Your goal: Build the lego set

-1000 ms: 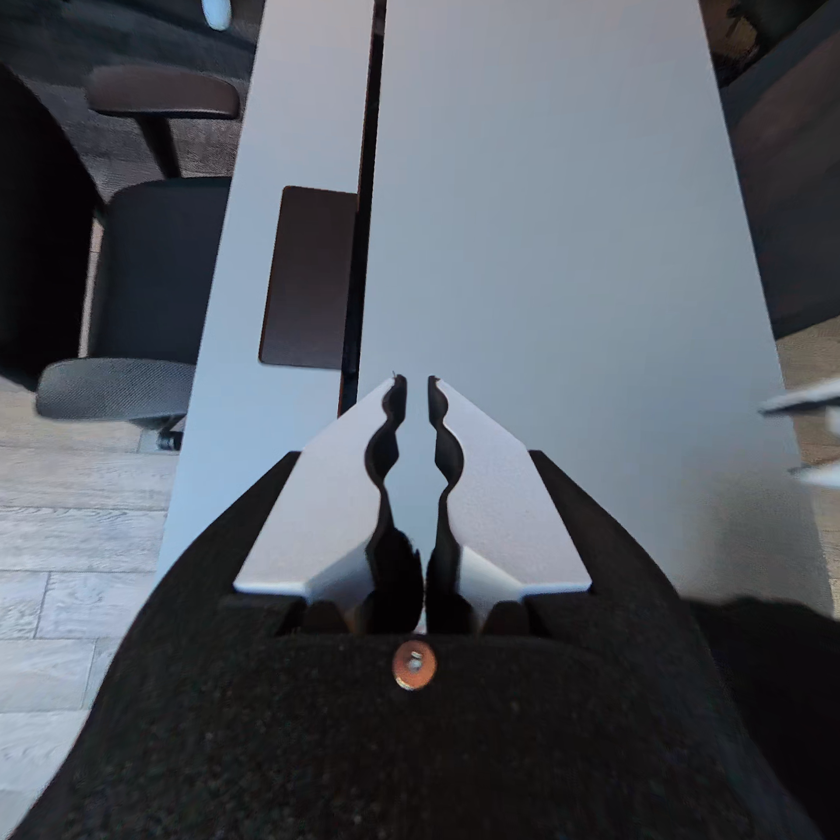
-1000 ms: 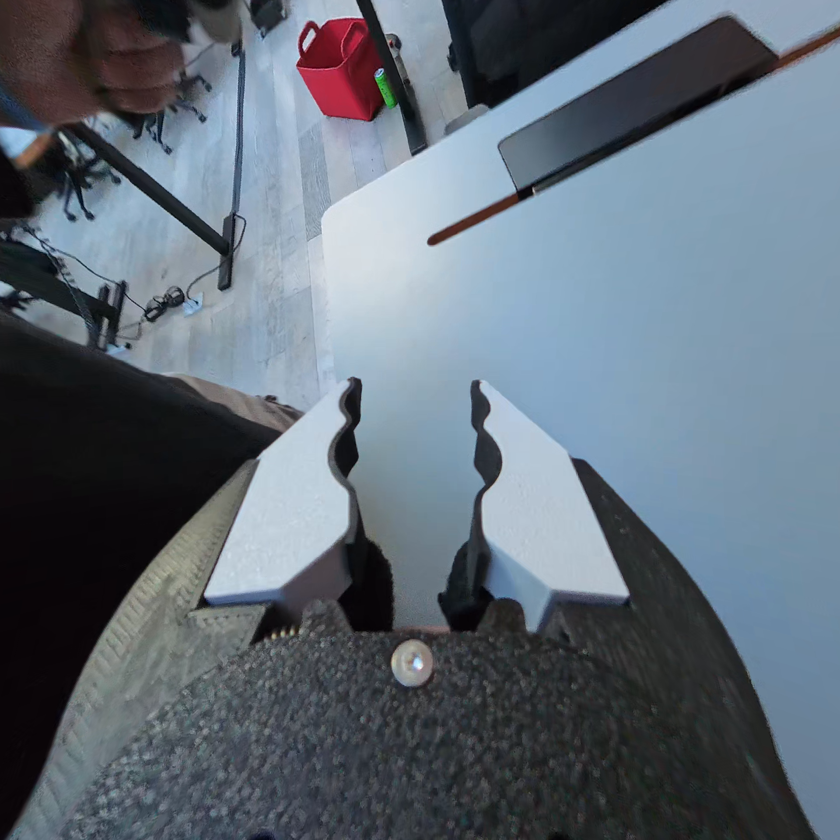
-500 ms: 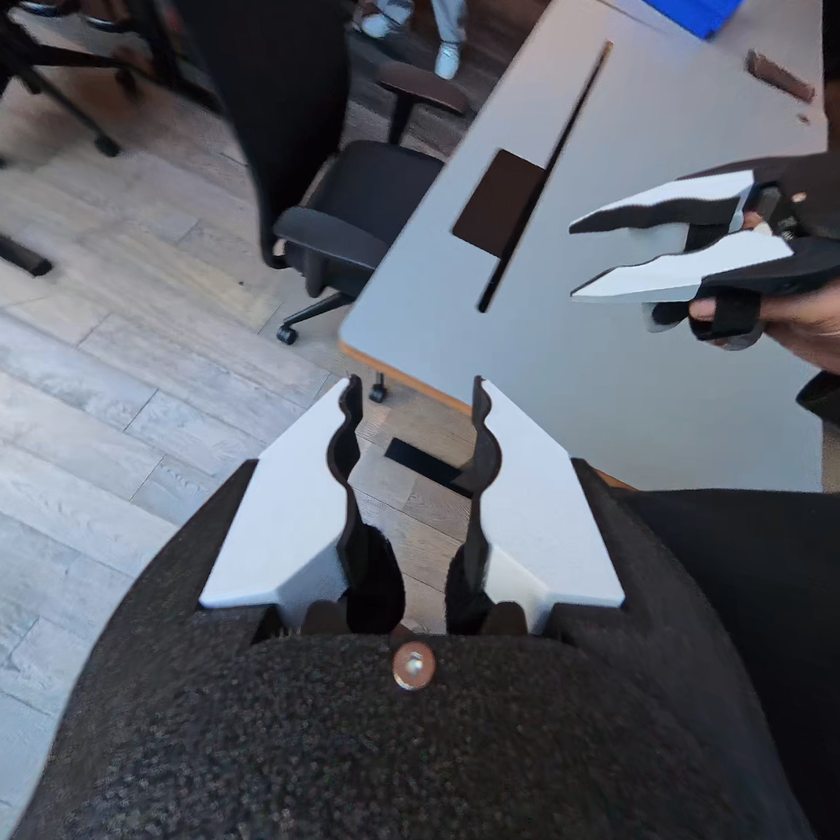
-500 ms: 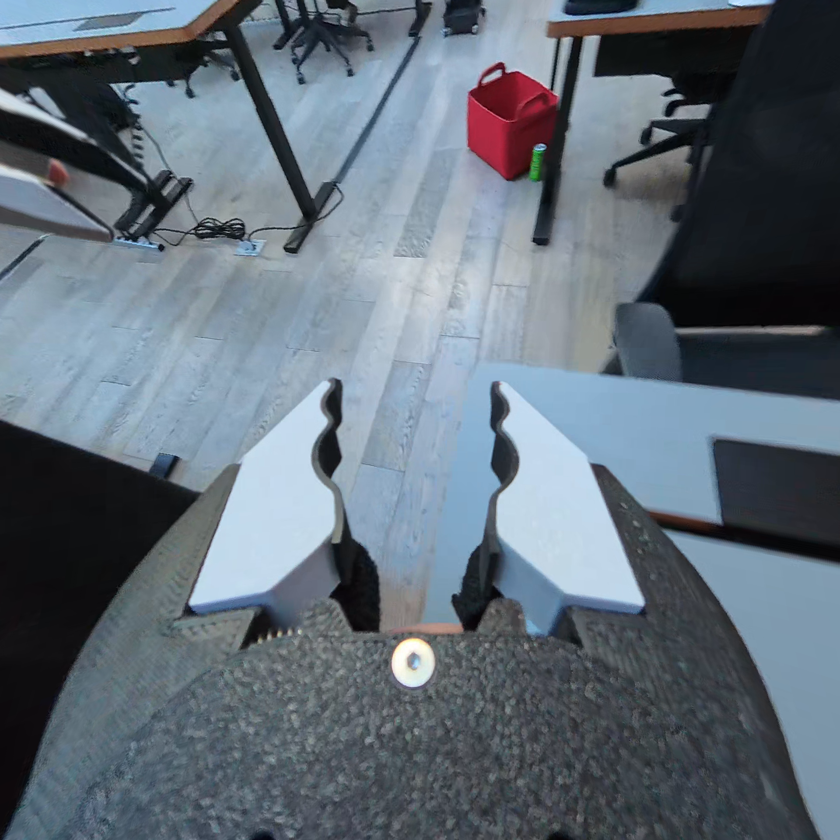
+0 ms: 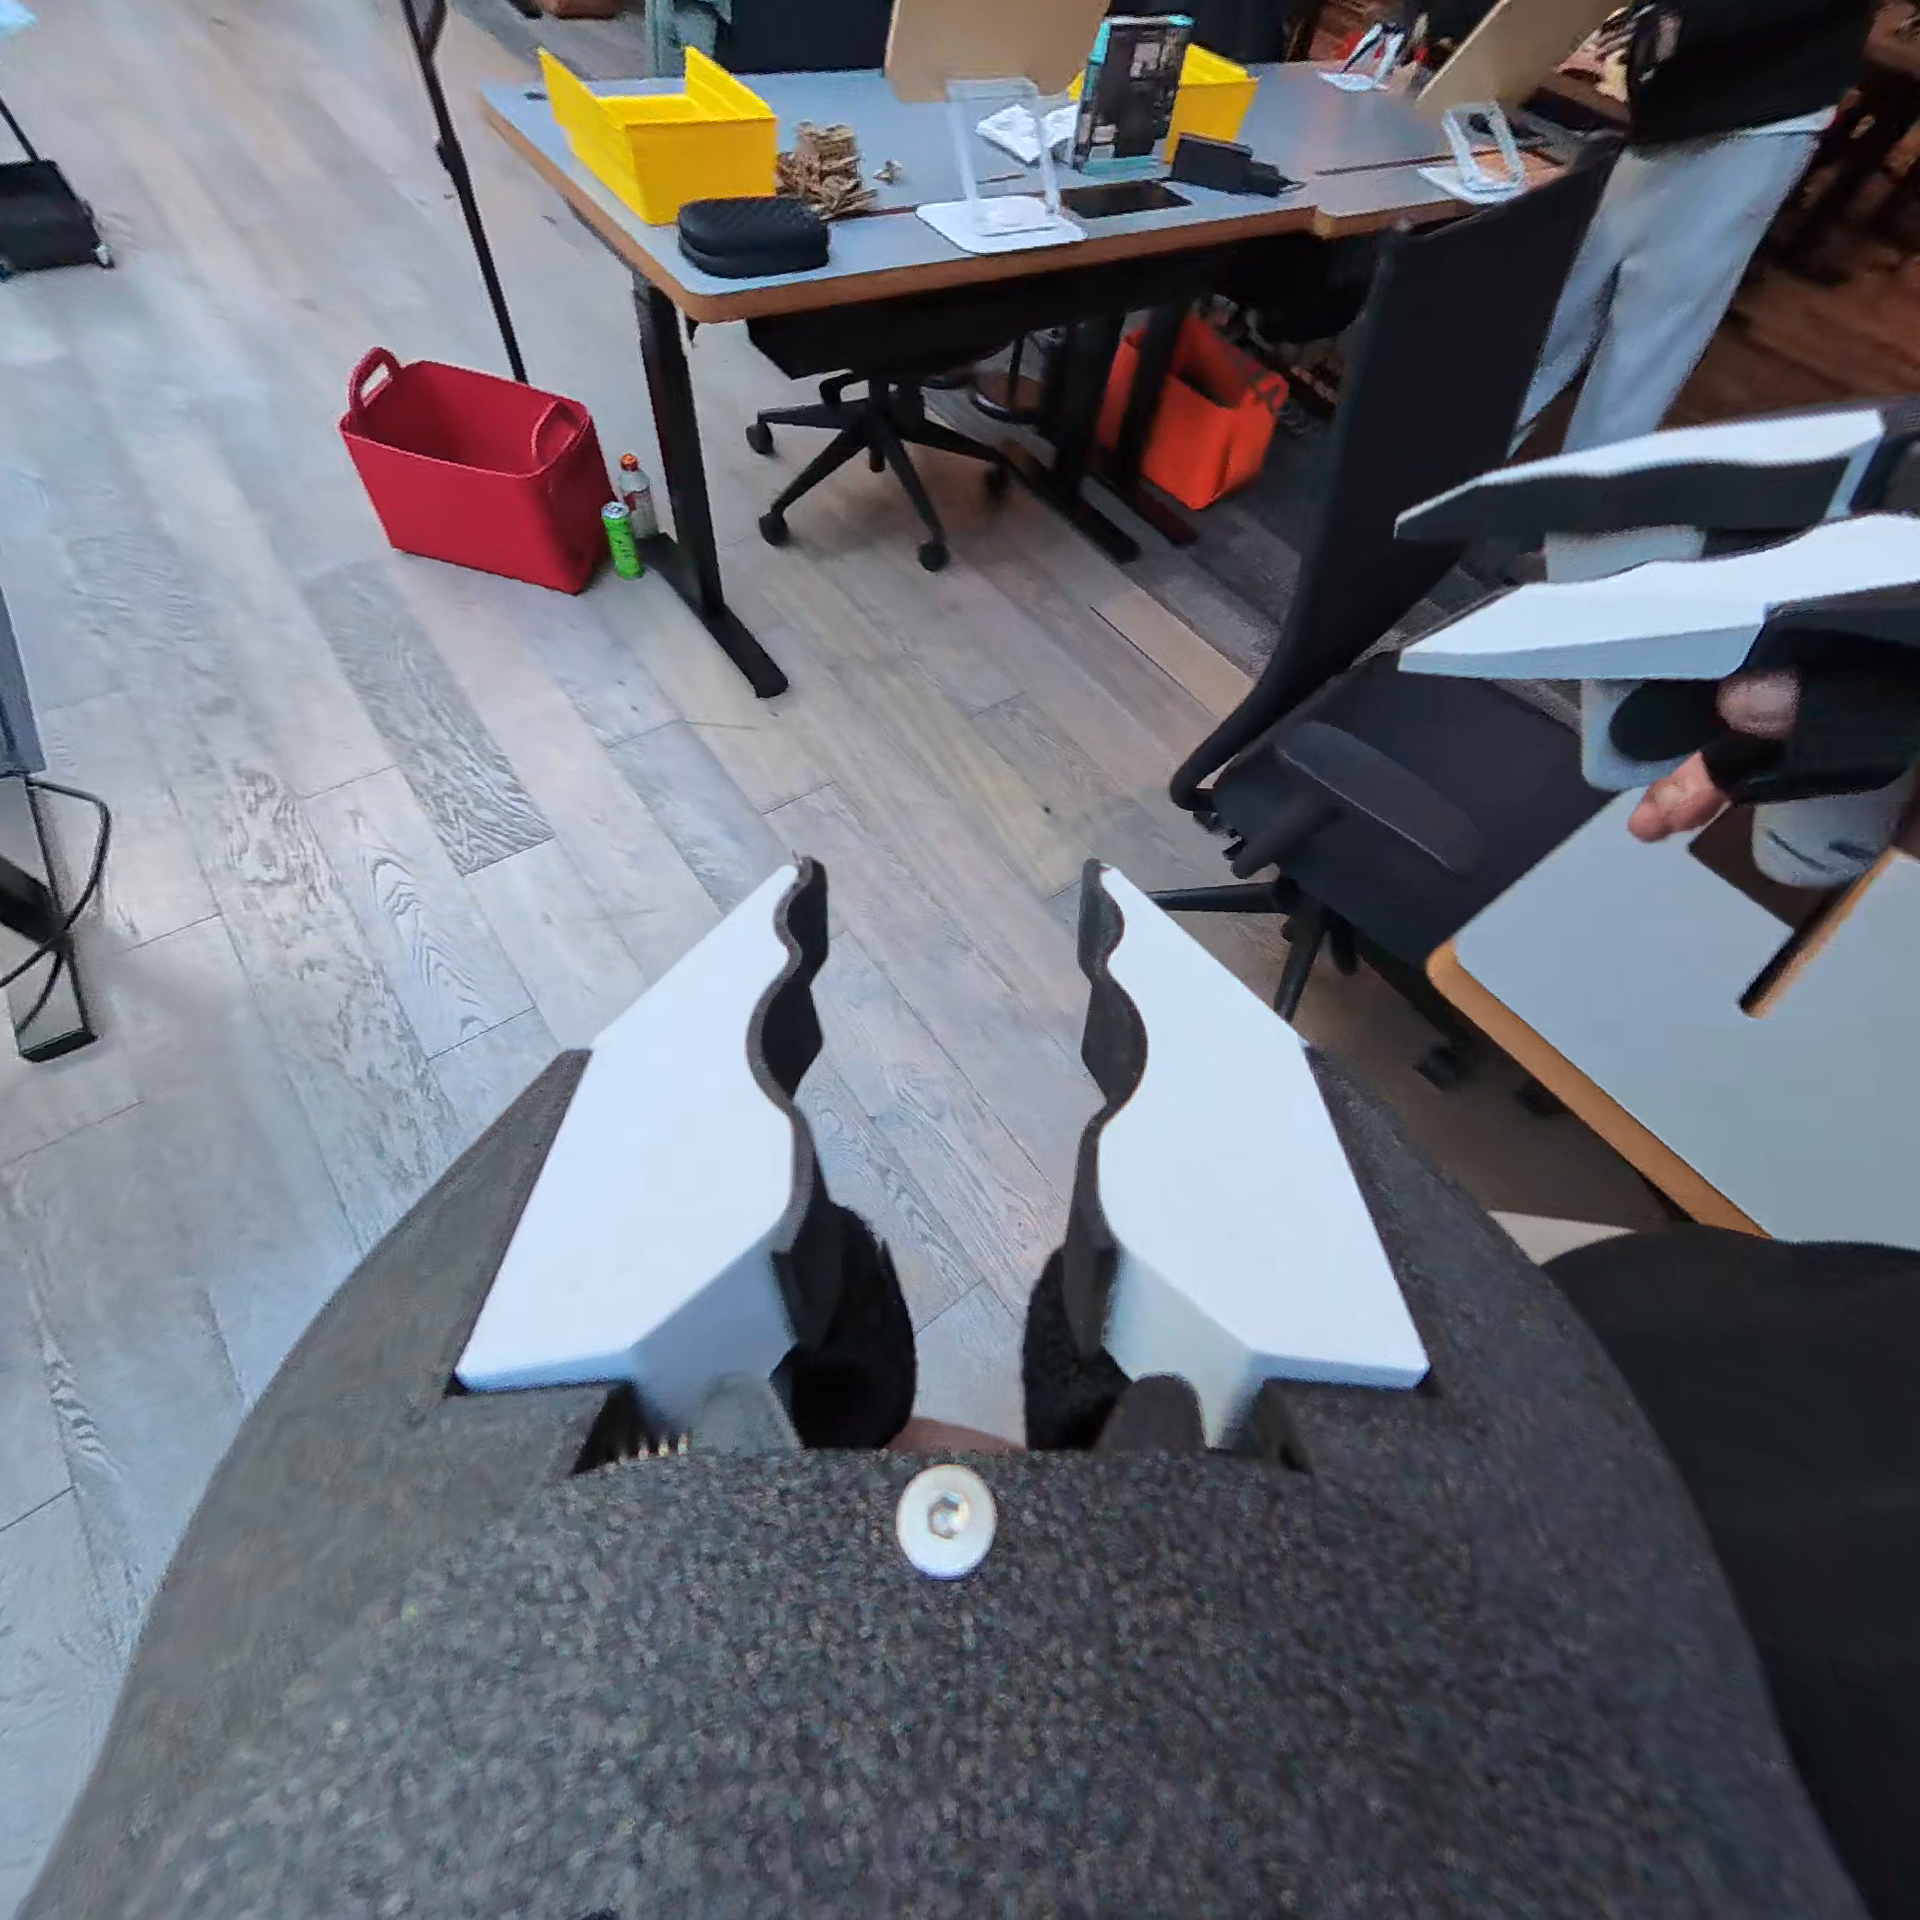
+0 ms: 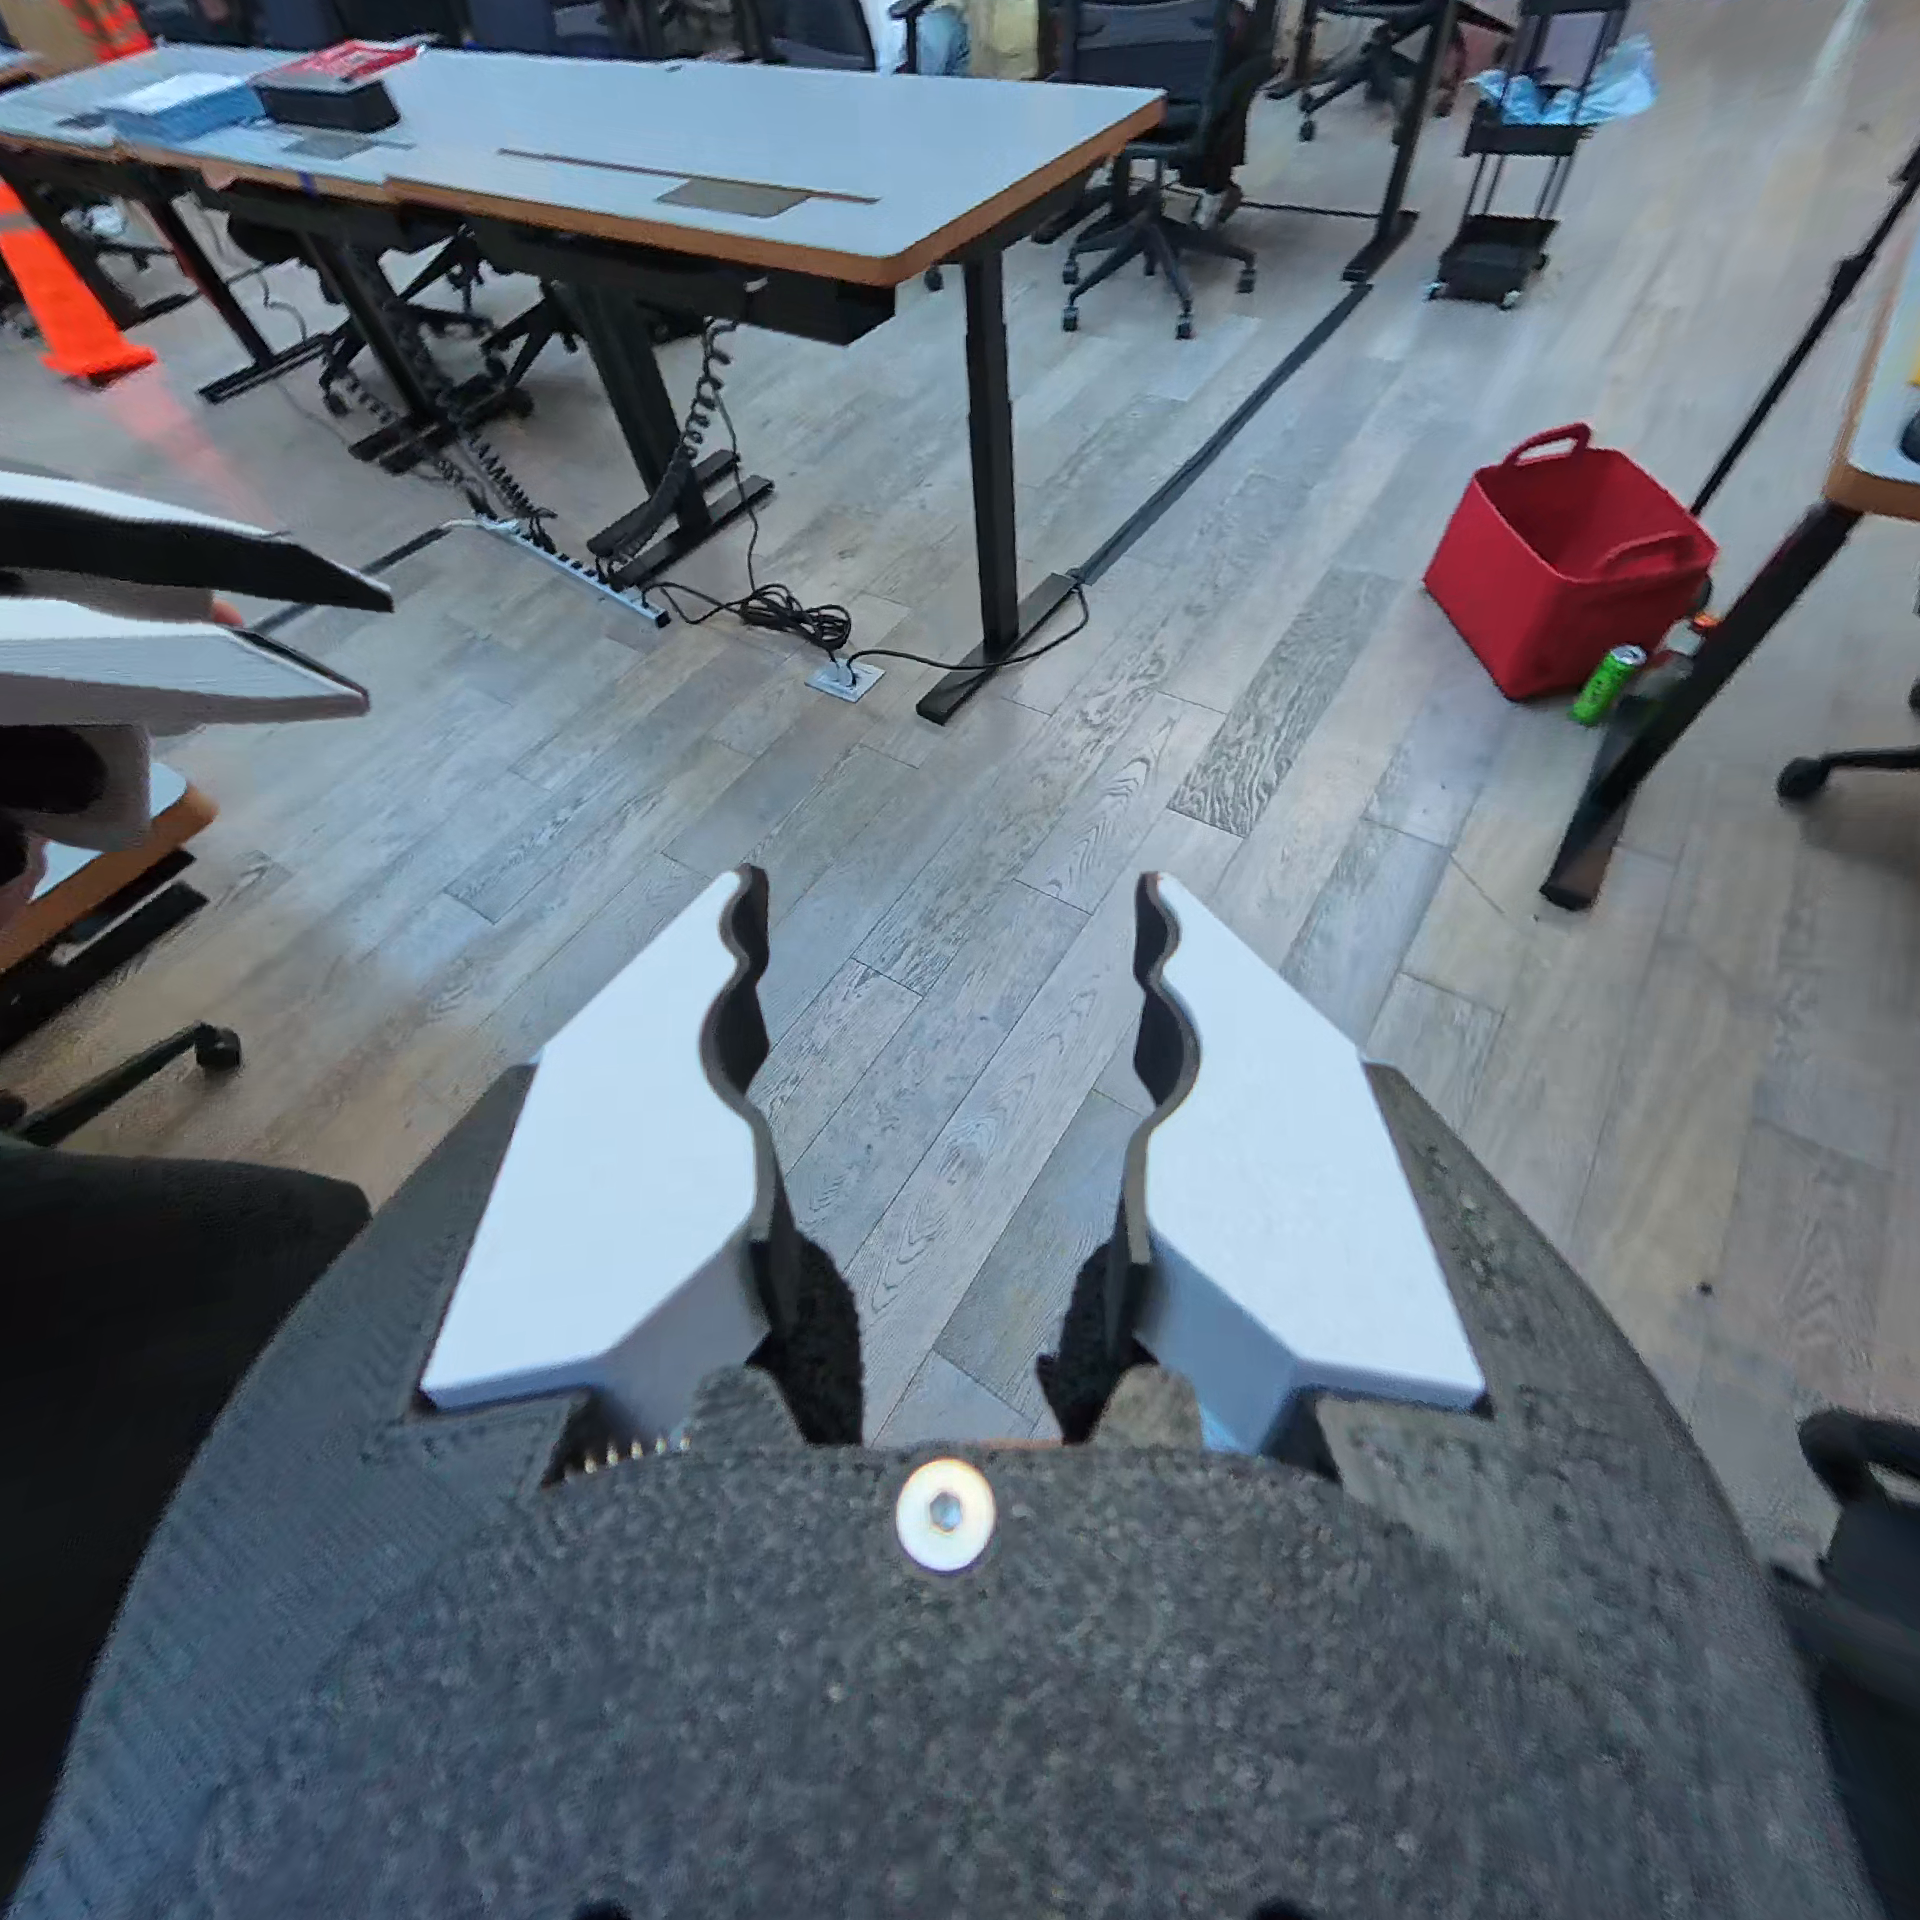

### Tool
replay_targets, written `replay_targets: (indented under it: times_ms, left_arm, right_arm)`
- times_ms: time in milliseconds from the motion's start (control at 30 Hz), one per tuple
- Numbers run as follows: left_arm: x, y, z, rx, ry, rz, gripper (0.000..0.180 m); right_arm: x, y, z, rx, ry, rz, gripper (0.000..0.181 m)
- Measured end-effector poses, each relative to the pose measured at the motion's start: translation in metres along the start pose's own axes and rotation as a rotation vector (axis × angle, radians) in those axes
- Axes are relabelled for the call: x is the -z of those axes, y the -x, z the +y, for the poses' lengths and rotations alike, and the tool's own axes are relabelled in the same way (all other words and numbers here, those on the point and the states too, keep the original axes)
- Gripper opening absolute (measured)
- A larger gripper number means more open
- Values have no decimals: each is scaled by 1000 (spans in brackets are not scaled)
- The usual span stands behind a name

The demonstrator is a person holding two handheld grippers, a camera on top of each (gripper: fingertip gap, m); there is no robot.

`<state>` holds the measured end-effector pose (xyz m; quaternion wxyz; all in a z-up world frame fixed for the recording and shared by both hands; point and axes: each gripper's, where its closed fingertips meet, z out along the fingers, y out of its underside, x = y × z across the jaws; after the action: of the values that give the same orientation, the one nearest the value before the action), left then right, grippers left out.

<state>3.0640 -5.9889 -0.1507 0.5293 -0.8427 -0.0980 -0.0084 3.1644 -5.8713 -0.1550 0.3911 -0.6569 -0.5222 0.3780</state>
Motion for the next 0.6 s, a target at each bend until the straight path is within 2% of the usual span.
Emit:
replay_targets:
  times_ms: [33,267,400,600]
  left_arm:
    - [-8,15,0,7,14,-7,47]
    - [-91,131,-34,71,59,-65,47]
    - [-152,210,-66,65,131,-122,45]
    - [-233,305,-169,137,77,-127,47]
  right_arm:
    - [-17,-2,-7,16,9,-22,70]
    - [-170,-52,-36,15,68,-190,70]
    - [-252,-102,-70,26,87,-234,66]
    - [-348,-183,-149,23,49,-271,61]
